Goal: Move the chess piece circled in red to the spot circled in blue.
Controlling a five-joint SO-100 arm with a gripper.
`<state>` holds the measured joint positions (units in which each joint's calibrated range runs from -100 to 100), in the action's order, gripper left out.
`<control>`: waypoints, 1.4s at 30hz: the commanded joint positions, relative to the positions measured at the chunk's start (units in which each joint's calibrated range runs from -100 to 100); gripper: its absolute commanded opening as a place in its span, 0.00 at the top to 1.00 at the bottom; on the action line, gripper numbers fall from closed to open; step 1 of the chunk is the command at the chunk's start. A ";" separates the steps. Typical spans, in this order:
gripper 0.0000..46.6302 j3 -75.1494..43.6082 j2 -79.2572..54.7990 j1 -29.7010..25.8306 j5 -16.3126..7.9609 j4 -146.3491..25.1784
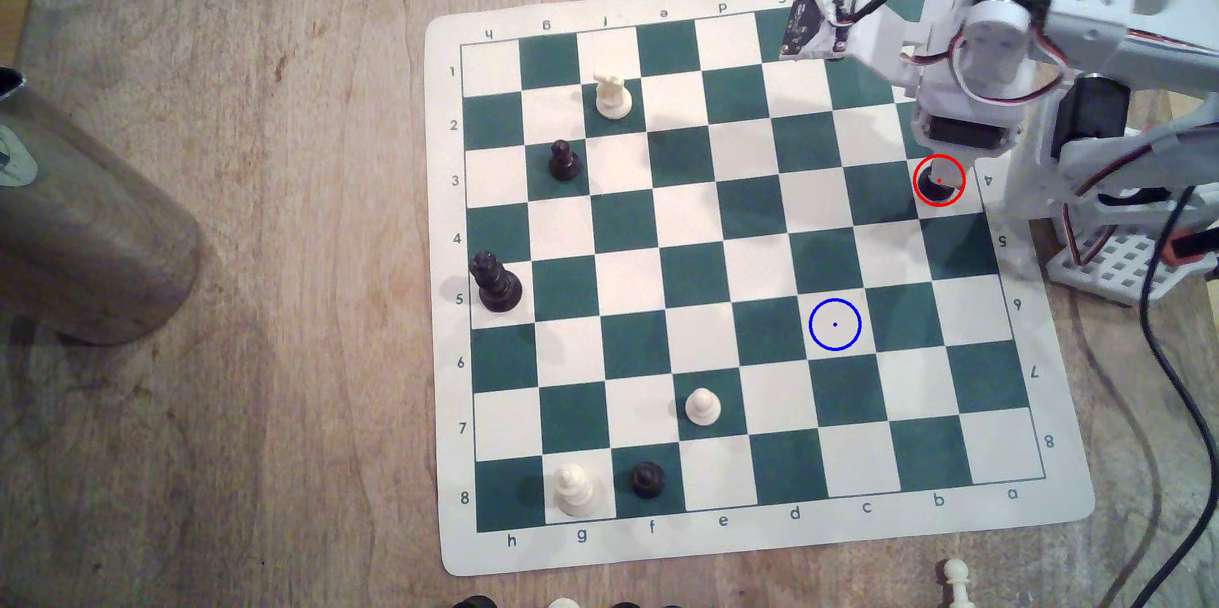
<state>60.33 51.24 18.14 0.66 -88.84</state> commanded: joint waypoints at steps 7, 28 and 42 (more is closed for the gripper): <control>0.77 0.69 -1.66 0.98 0.59 2.52; 0.80 3.68 -7.09 0.75 0.78 6.70; 0.99 3.86 -8.71 -0.66 0.73 6.54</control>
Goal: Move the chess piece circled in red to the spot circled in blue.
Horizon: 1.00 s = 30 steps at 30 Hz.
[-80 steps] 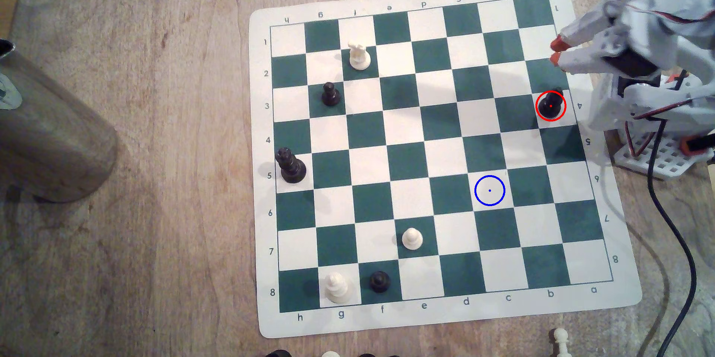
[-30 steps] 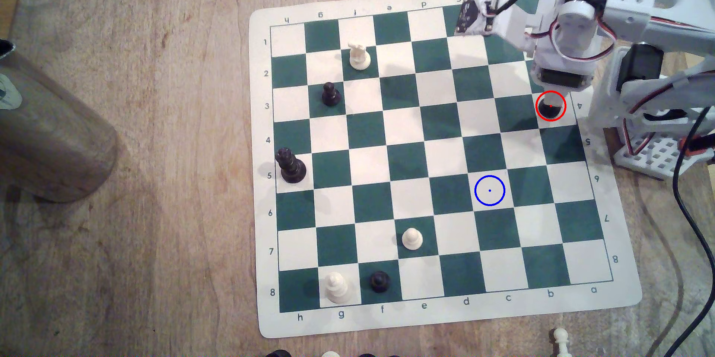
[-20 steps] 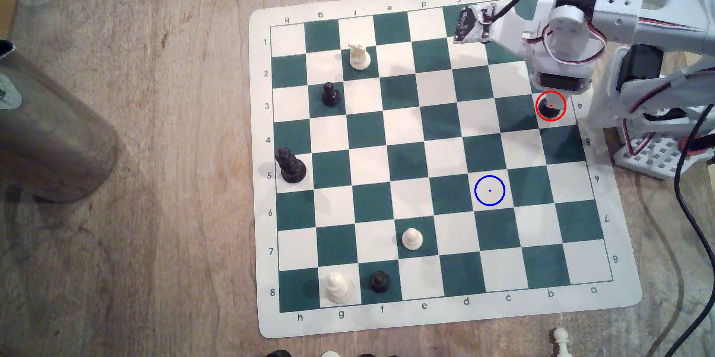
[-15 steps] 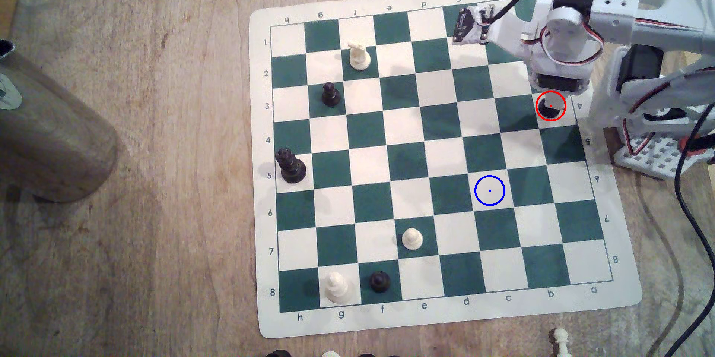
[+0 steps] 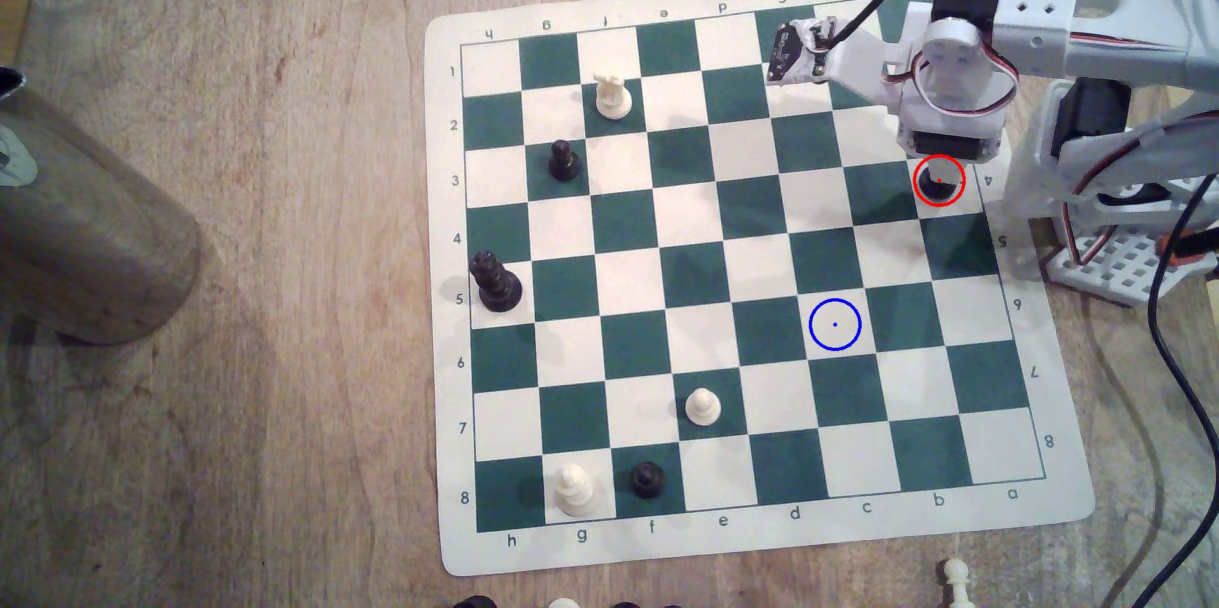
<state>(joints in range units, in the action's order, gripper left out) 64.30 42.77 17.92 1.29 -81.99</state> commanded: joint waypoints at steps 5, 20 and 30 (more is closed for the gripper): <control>1.00 -0.48 0.10 -0.44 0.00 -0.73; 1.00 -16.61 6.72 -4.90 -1.32 -12.19; 1.00 -21.15 -0.58 -19.91 -7.86 -5.72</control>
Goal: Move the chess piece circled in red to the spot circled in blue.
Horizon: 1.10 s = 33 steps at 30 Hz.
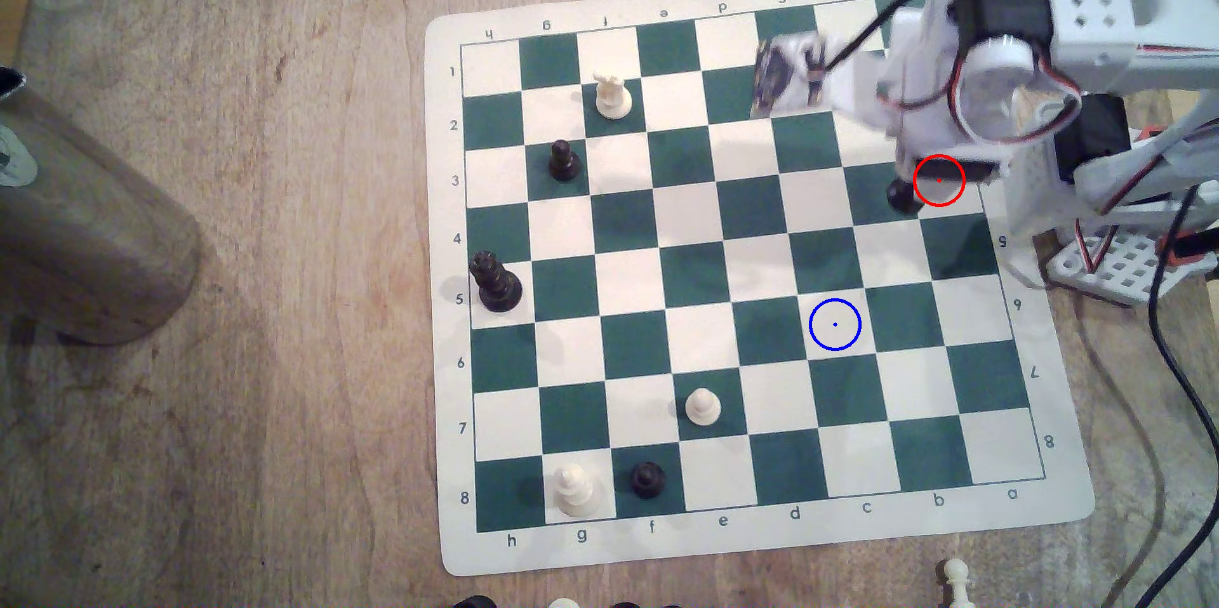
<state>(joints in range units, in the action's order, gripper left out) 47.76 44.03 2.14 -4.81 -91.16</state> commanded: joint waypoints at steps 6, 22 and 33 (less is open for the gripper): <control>1.00 -8.60 -7.78 -8.67 -3.86 7.04; 1.00 -17.48 -23.66 -18.06 -7.08 10.32; 1.00 -20.84 -29.77 -19.07 -7.33 10.81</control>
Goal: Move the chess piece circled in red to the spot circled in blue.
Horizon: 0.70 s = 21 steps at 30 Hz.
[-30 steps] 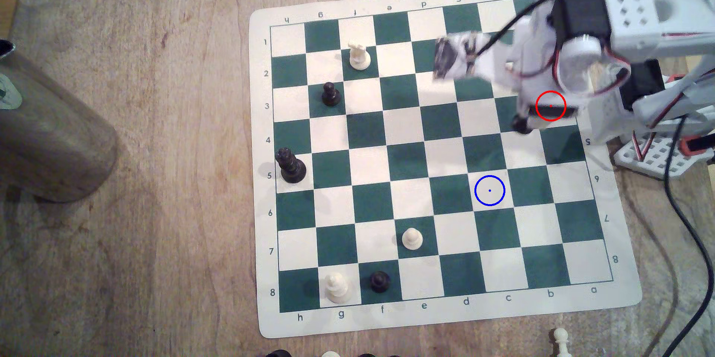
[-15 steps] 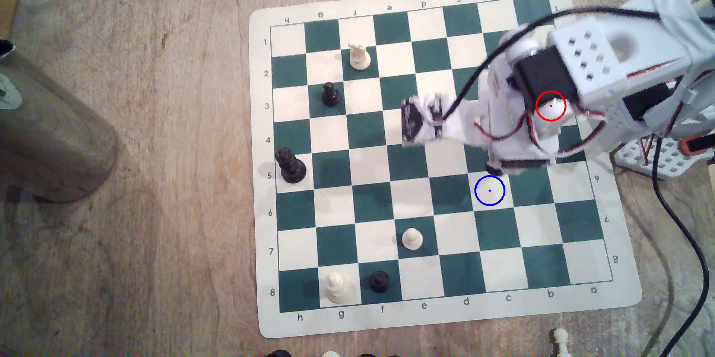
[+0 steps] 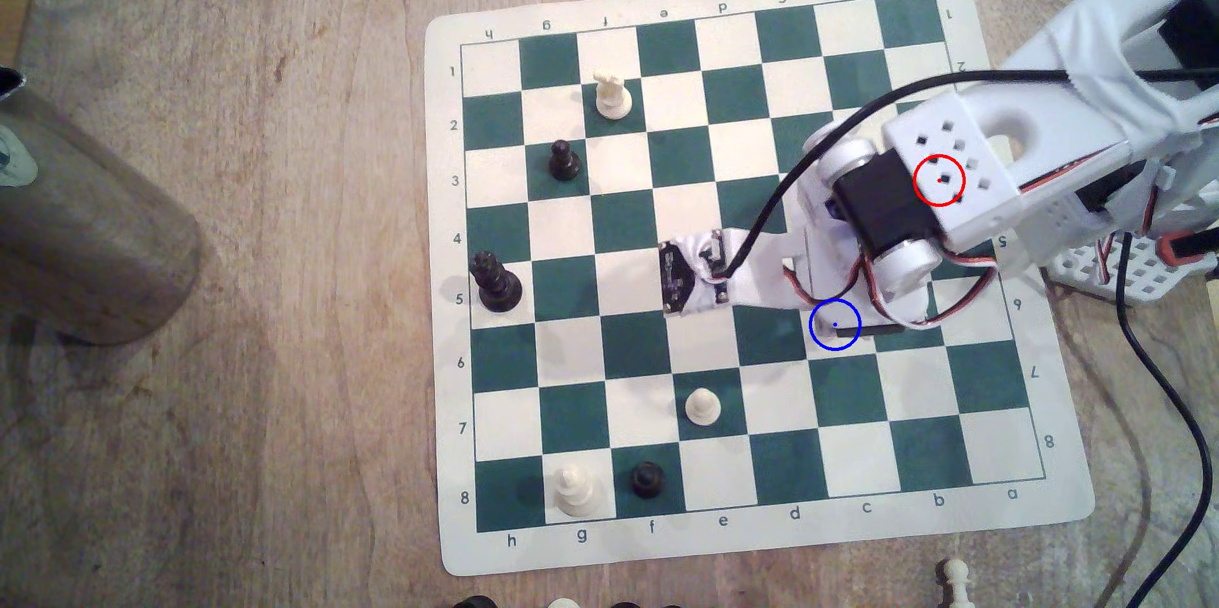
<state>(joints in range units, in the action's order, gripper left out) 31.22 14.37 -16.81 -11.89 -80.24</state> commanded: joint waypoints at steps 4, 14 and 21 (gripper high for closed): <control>1.00 -4.21 -2.06 -0.12 -0.24 0.96; 1.00 -5.30 -5.63 -0.04 -0.24 2.02; 1.00 -5.39 -6.64 -0.04 -0.29 2.35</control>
<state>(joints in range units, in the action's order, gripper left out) 30.05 6.91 -16.81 -11.89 -78.33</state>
